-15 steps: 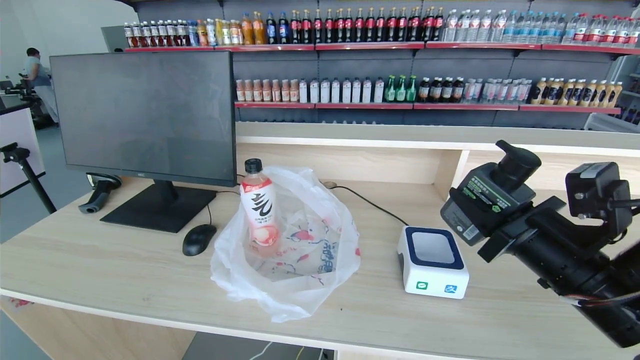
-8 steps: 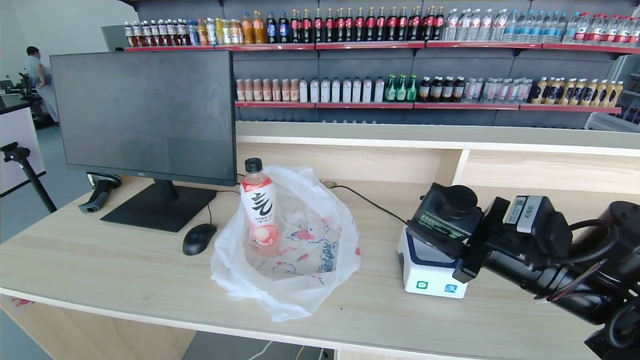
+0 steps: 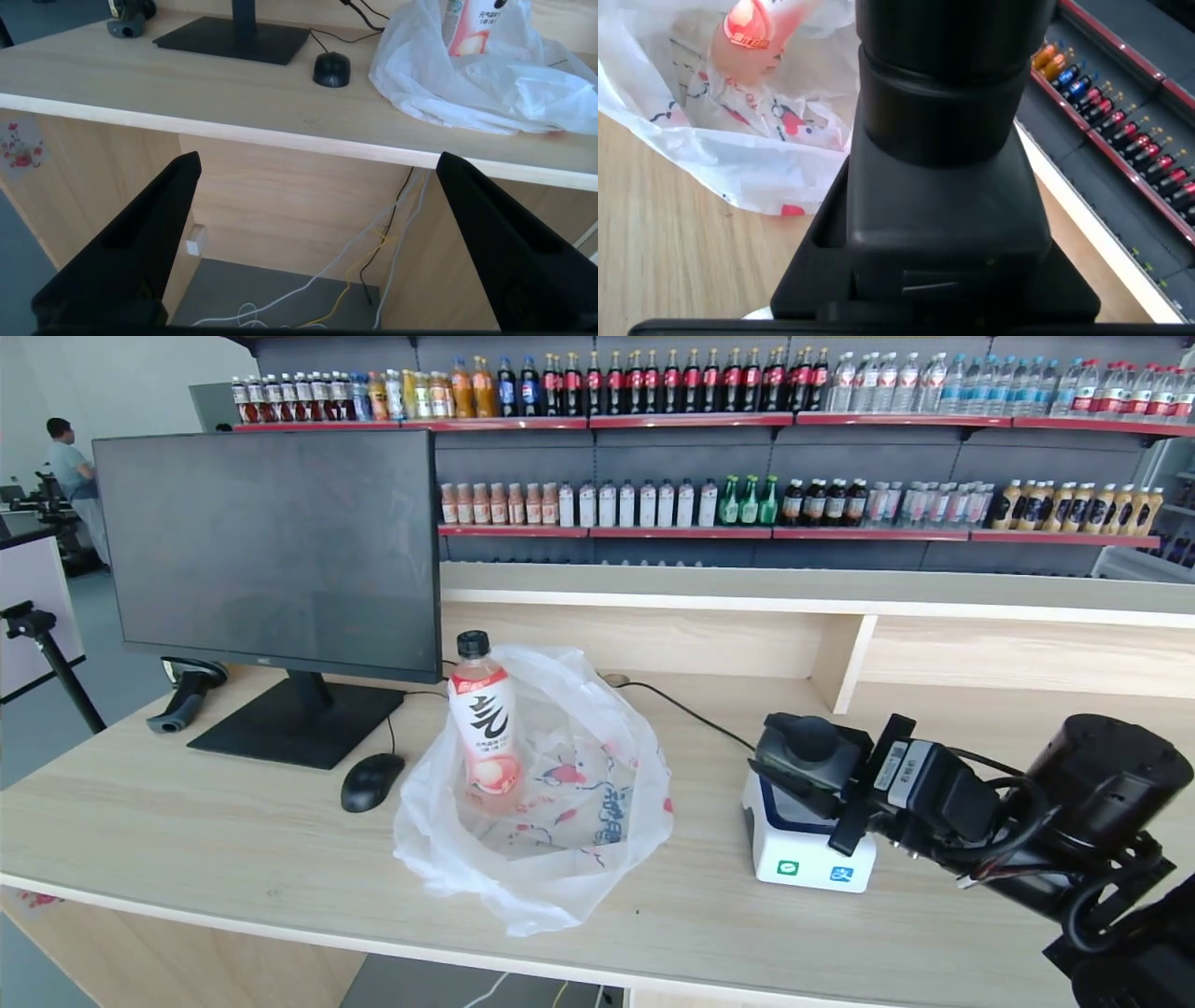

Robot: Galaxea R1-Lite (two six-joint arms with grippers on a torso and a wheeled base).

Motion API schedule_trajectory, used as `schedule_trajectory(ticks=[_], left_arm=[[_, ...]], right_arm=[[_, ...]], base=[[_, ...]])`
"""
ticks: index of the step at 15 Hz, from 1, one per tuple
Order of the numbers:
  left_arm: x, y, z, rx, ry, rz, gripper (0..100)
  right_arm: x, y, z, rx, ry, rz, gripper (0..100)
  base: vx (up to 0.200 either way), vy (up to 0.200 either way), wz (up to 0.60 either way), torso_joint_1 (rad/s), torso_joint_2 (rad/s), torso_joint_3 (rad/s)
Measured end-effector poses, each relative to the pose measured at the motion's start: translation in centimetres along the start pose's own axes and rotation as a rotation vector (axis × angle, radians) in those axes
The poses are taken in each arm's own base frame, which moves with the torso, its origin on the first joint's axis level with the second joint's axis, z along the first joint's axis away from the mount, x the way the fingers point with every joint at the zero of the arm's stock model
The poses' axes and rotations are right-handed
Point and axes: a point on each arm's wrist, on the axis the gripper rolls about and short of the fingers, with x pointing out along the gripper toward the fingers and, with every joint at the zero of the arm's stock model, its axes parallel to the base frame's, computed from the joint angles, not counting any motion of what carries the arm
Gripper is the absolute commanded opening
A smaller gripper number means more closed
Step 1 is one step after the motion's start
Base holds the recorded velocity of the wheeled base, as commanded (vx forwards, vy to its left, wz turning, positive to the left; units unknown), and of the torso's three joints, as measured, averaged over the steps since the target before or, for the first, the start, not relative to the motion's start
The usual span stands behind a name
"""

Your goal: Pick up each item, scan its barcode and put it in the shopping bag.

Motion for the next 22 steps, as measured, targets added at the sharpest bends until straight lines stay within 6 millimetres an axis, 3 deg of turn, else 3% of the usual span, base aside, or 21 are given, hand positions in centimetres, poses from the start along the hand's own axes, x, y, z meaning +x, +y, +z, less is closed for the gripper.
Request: schedule_trajectory(ticks=[11, 22], left_arm=[[0.0, 0.0, 0.0, 0.0, 0.0, -0.001, 100], [0.0, 0.0, 0.0, 0.0, 0.001, -0.001, 100]], right_arm=[[-0.8, -0.6, -2.0, -0.127, 0.031, 0.018, 0], [-1.2, -0.4, -3.1, -0.139, 0.052, 0.045, 0]], base=[[0.0, 0.0, 0.0, 0.0, 0.0, 0.0], [0.0, 0.0, 0.0, 0.0, 0.0, 0.0]])
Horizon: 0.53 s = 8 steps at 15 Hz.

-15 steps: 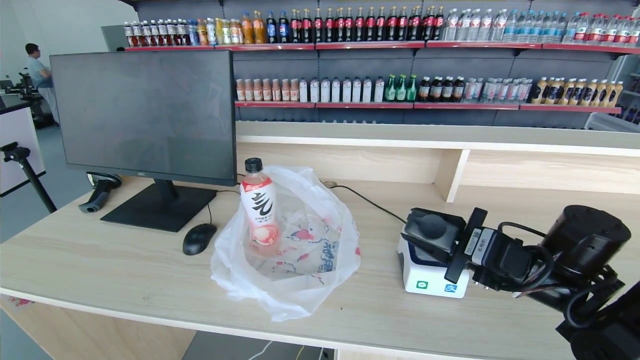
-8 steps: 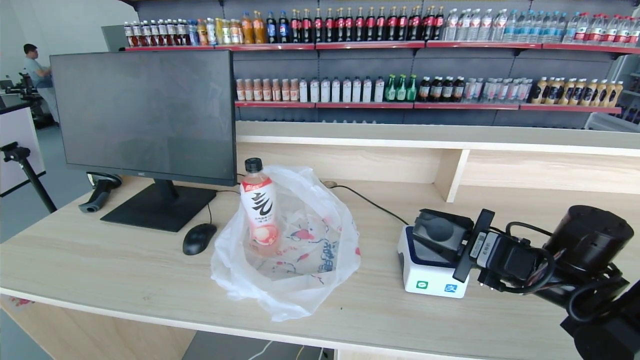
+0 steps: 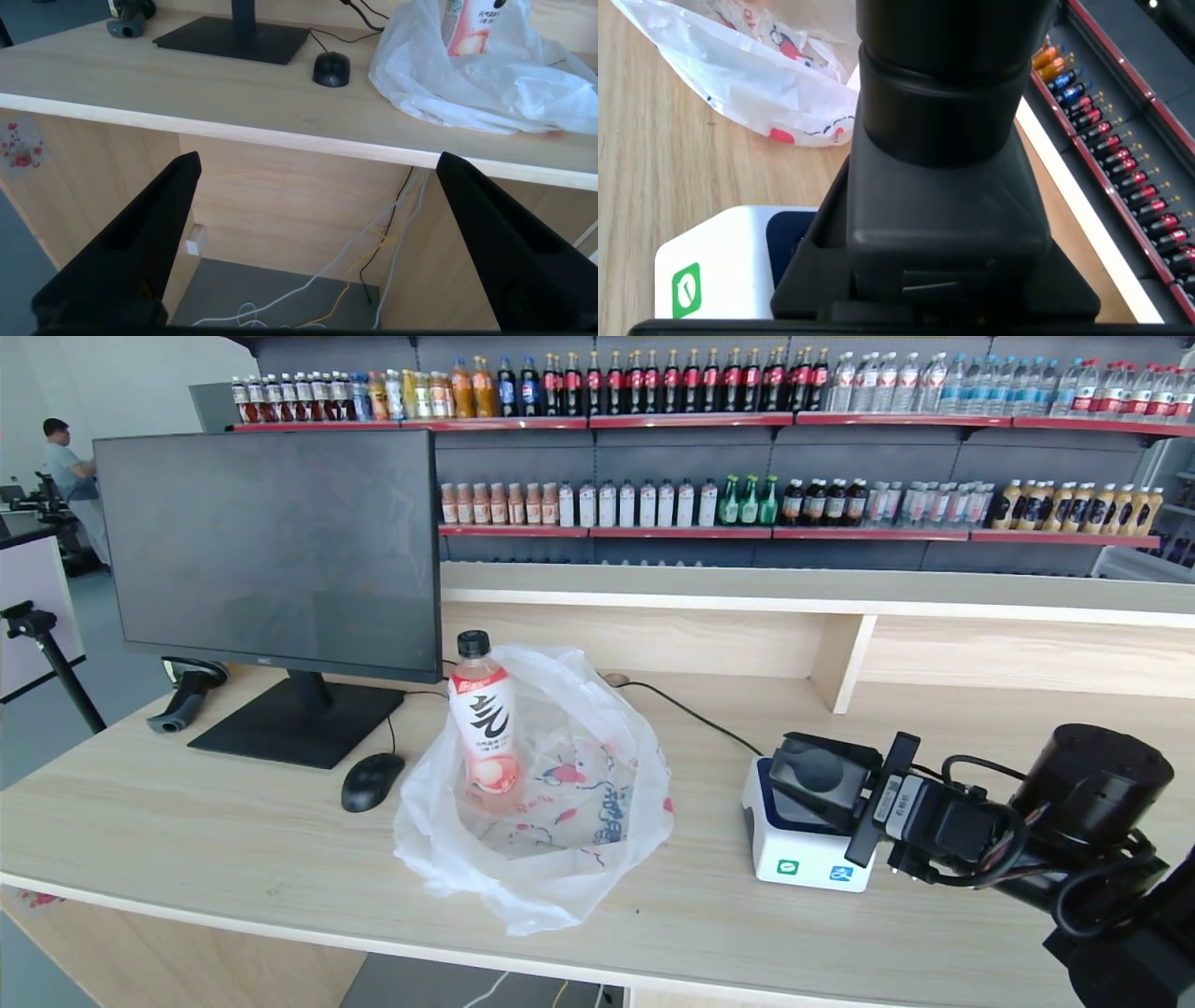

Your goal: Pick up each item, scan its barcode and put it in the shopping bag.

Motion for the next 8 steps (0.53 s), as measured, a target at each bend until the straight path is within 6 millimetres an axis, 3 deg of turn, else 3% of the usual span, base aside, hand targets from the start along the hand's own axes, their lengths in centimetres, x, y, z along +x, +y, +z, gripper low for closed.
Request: schedule_trajectory(ticks=[8], left_arm=[[-0.01, 0.0, 0.02, 0.0, -0.001, 0.0, 100]], right_arm=[[-0.06, -0.01, -0.05, 0.001, 0.003, -0.001, 0]], base=[[0.0, 0.0, 0.0, 0.0, 0.0, 0.0]])
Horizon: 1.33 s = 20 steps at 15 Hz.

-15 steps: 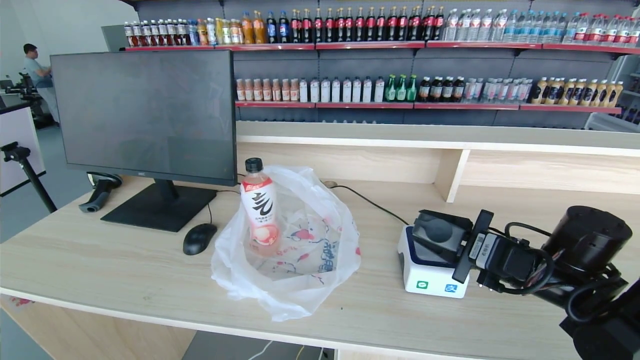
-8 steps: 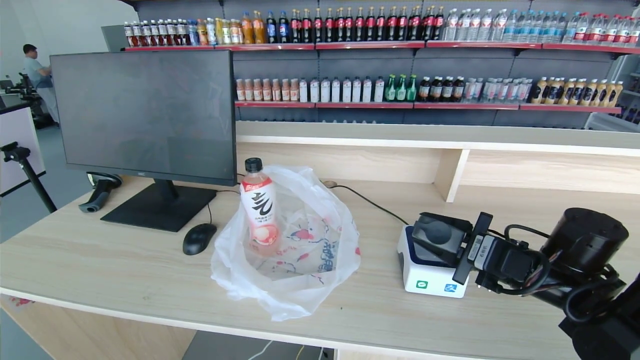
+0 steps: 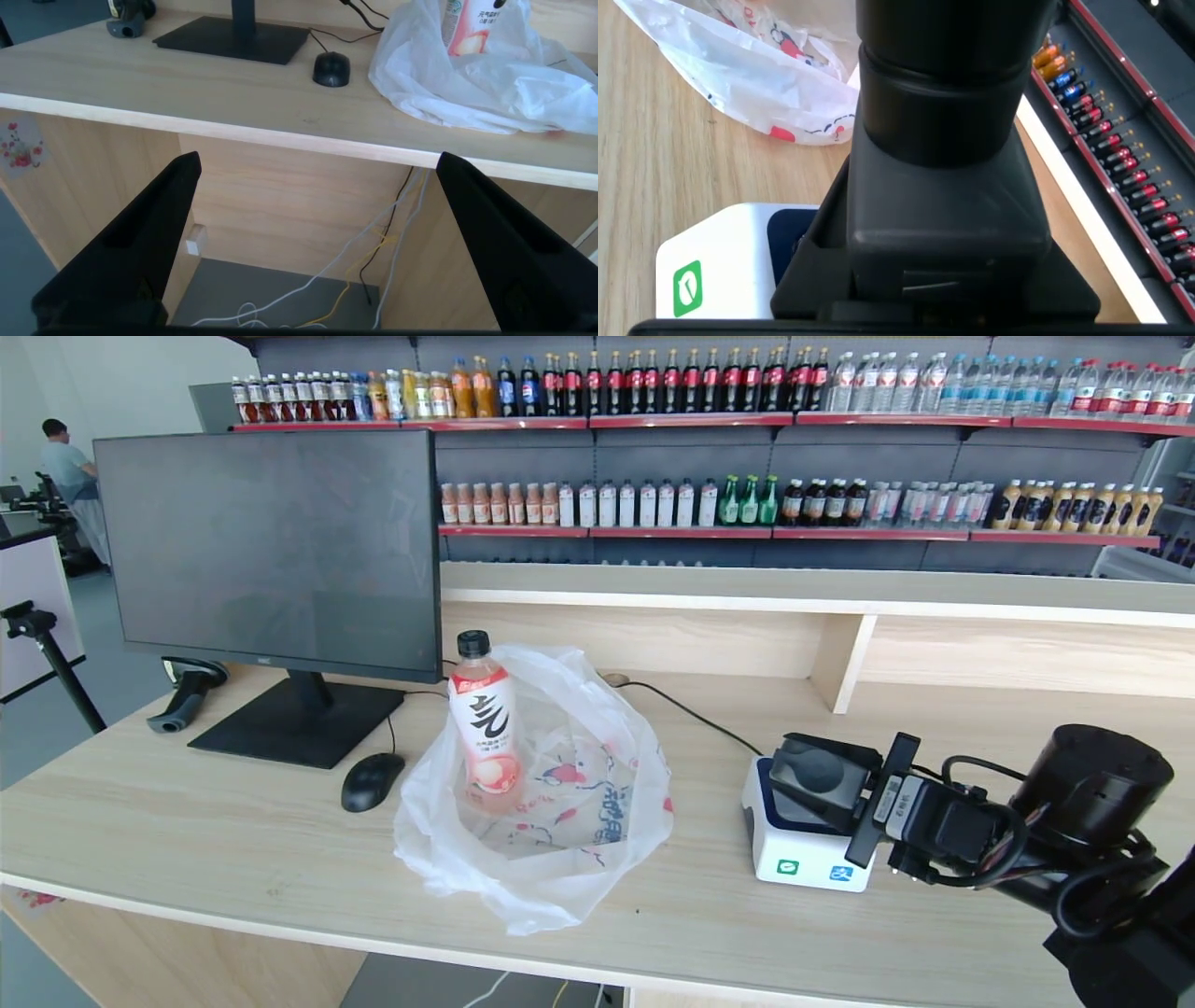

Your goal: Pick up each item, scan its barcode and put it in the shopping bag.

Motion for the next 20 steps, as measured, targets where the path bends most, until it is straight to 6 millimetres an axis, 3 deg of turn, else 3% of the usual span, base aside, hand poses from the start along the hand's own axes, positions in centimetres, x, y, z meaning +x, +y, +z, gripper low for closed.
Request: schedule_trajectory(ticks=[14, 20], left_arm=[[0.0, 0.0, 0.0, 0.001, 0.0, 0.0, 100], [0.0, 0.0, 0.0, 0.001, 0.0, 0.001, 100]], right_arm=[[0.2, -0.4, 0.1, 0.0, -0.009, -0.013, 0], [0.9, -1.7, 0.5, 0.037, -0.043, -0.054, 0]], base=[[0.0, 0.0, 0.0, 0.0, 0.0, 0.0], [0.0, 0.0, 0.0, 0.0, 0.0, 0.0]])
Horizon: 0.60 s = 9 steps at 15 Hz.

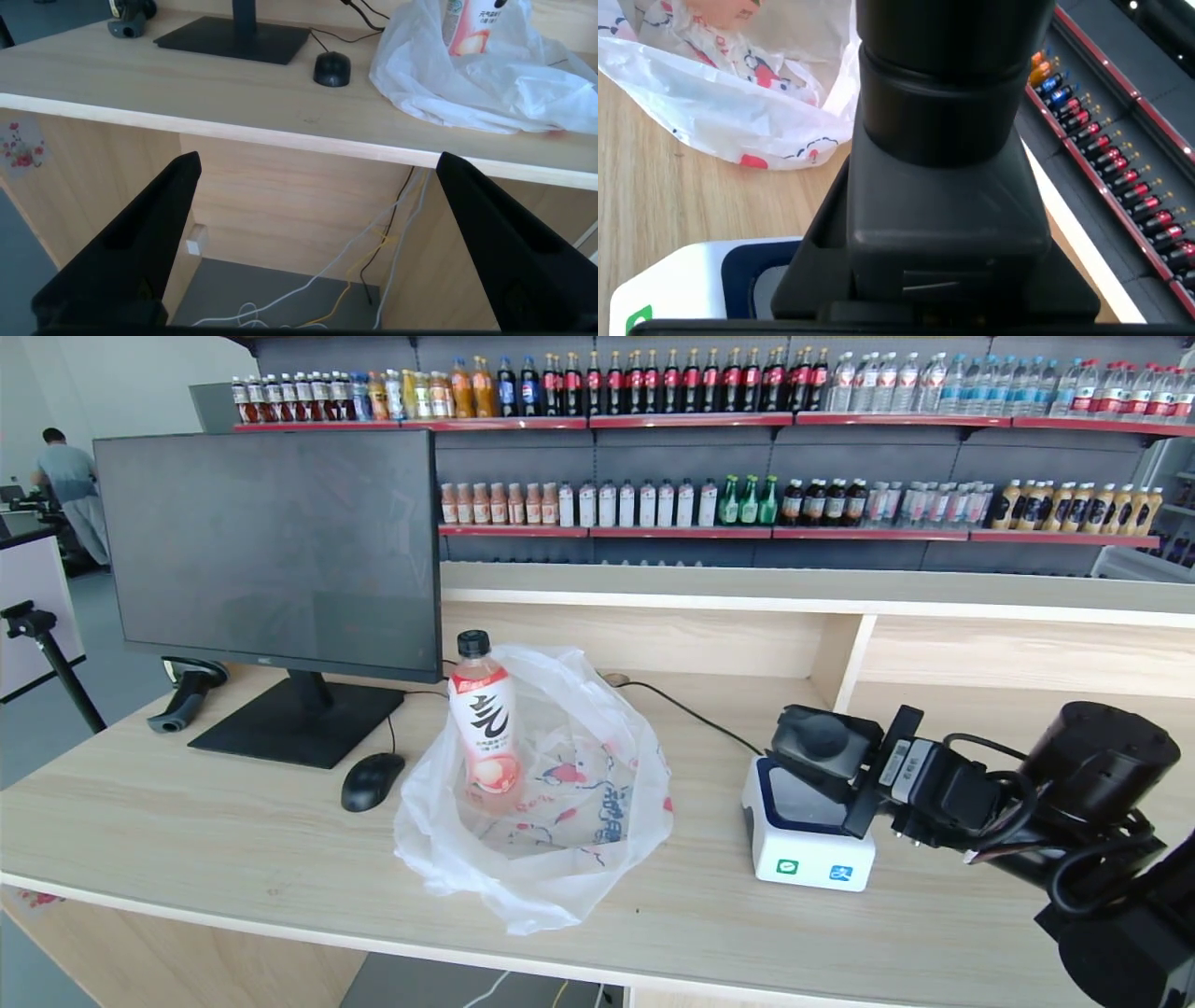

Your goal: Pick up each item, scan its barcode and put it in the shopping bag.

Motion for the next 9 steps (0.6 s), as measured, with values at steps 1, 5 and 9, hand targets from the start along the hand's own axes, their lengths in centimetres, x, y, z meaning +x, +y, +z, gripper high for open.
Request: schedule_trajectory(ticks=[1, 5, 9], left_arm=[[0.0, 0.0, 0.0, 0.0, 0.0, 0.0, 100], [0.0, 0.0, 0.0, 0.0, 0.0, -0.001, 100], [0.0, 0.0, 0.0, 0.0, 0.001, -0.001, 100]], right_arm=[[0.4, -0.5, 0.3, 0.014, -0.018, -0.019, 0], [0.9, -2.4, 1.4, 0.131, -0.071, -0.073, 0], [0.6, -3.6, 3.0, 0.336, -0.131, -0.095, 0]], base=[[0.0, 0.0, 0.0, 0.0, 0.0, 0.0], [0.0, 0.0, 0.0, 0.0, 0.0, 0.0], [0.0, 0.0, 0.0, 0.0, 0.0, 0.0]])
